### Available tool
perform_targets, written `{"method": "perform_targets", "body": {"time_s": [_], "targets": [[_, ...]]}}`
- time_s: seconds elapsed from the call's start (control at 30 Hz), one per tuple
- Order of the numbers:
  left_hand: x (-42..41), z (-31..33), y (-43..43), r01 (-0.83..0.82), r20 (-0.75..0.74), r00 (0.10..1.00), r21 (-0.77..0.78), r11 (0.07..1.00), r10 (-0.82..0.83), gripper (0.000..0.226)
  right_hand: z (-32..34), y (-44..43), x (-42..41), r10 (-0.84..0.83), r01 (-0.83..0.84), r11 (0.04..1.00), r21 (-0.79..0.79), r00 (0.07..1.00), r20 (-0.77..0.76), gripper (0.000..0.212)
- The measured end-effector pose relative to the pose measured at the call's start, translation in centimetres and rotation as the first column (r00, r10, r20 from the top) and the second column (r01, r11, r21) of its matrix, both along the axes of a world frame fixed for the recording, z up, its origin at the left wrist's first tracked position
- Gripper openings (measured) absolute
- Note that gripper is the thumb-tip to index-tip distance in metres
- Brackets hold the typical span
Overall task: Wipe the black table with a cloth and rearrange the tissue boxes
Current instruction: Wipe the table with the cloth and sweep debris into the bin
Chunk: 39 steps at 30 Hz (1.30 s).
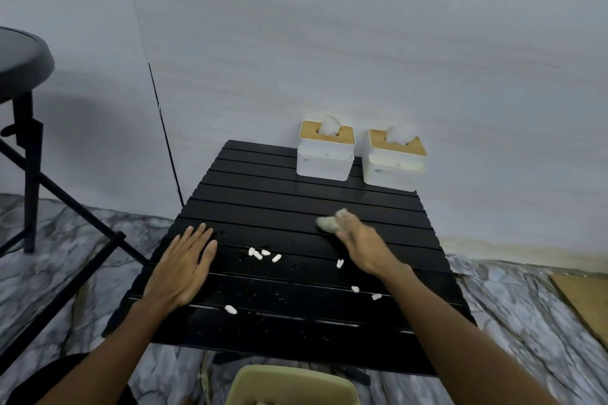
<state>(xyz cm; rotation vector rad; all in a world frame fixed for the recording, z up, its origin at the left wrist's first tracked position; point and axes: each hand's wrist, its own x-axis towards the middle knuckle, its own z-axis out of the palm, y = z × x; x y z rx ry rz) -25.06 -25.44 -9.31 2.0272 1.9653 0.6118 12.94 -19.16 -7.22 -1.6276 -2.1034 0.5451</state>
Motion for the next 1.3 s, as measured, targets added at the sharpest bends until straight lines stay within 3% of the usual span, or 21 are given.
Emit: {"method": "perform_targets", "body": {"time_s": [0.1, 0.17, 0.23, 0.3, 0.37, 0.47, 0.57, 0.87, 0.93, 1.03, 1.1, 1.17, 1.3], "targets": [[0.2, 0.1, -0.2, -0.003, 0.01, 1.0, 0.007, 1.0, 0.003, 0.067, 1.2, -2.4, -1.9, 0.263, -0.264, 0.965, -0.008, 0.963, -0.054, 0.043], [0.1, 0.2, -0.3, 0.007, 0.008, 1.0, 0.002, 1.0, -0.007, 0.066, 2.0, -3.8, -1.9, 0.328, -0.339, 0.94, -0.038, 0.929, -0.174, 0.032], [0.0, 0.2, -0.4, 0.019, 0.023, 1.0, -0.006, 1.0, -0.019, 0.065, 3.4, -4.5, -0.6, 0.21, -0.209, 0.977, 0.04, 0.923, -0.324, 0.032], [0.0, 0.3, -0.4, 0.029, 0.044, 0.999, -0.015, 0.999, -0.029, 0.064, 4.9, -4.8, 1.8, -0.027, 0.055, 0.996, 0.072, 0.94, -0.341, 0.035], [-0.1, 0.4, -0.4, 0.035, 0.051, 0.998, -0.023, 0.999, -0.034, 0.064, 4.9, -4.9, 5.0, -0.2, 0.233, 0.966, 0.109, 0.947, -0.25, 0.033], [0.0, 0.4, -0.4, 0.033, 0.05, 0.998, -0.024, 0.999, -0.032, 0.065, 2.4, -5.4, 7.6, -0.277, 0.28, 0.958, 0.063, 0.96, -0.039, 0.036], [0.0, 0.4, -0.5, 0.029, 0.063, 0.998, -0.017, 0.999, -0.028, 0.066, 0.5, -6.8, 5.5, -0.333, 0.332, 0.941, 0.068, 0.943, -0.002, 0.036], [-0.4, -0.1, -0.5, 0.039, 0.064, 0.997, 0.013, 0.999, -0.04, 0.067, 1.7, -7.9, -4.7, 0.118, -0.118, 0.993, 0.002, 0.992, -0.032, 0.036], [-0.4, -0.1, -0.5, 0.038, 0.062, 0.997, 0.012, 0.999, -0.039, 0.066, 2.8, -7.8, -3.0, 0.058, -0.055, 0.998, 0.044, 0.995, -0.081, 0.037], [-0.3, -0.1, -0.6, 0.042, 0.039, 0.998, 0.009, 0.999, -0.043, 0.064, 3.6, -8.7, 2.6, -0.234, 0.238, 0.971, 0.02, 0.965, -0.118, 0.046], [-0.2, -0.1, -0.6, 0.052, 0.018, 0.998, 0.01, 0.999, -0.052, 0.063, 2.4, -9.8, 6.7, -0.415, 0.411, 0.905, 0.107, 0.91, 0.014, 0.034], [-0.2, -0.1, -0.9, 0.053, 0.025, 0.998, 0.017, 0.998, -0.053, 0.063, -0.1, -11.4, 8.6, -0.453, 0.438, 0.886, 0.15, 0.888, 0.078, 0.039], [0.2, 0.3, -1.6, 0.045, 0.056, 0.997, 0.016, 0.999, -0.046, 0.063, -2.7, -13.4, 6.5, -0.47, 0.463, 0.877, 0.126, 0.882, 0.026, 0.041]]}}
